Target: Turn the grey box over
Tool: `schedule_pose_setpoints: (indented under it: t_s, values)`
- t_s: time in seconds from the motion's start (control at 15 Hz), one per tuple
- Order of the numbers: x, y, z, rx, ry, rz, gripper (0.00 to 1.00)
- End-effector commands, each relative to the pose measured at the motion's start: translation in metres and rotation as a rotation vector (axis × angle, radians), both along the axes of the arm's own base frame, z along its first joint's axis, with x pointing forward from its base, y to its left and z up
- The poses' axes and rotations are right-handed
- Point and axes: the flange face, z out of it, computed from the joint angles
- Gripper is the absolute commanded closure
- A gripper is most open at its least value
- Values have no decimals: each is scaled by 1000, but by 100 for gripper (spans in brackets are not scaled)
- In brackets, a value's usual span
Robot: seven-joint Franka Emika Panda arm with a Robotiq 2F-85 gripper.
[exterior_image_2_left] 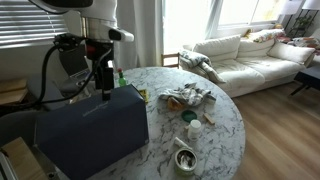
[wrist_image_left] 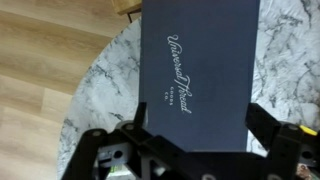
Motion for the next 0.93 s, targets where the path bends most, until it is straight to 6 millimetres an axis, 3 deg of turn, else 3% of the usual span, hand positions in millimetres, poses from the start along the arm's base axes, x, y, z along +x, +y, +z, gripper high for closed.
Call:
schedule_pose_setpoints:
  t_s: [0.0,0.47,0.87]
  values:
    - [-5,-16,-9,187,-3,40,0]
    - [-14,-46,-16,242,1,32,0]
    - [-17,-48,-35,236,19,0,0]
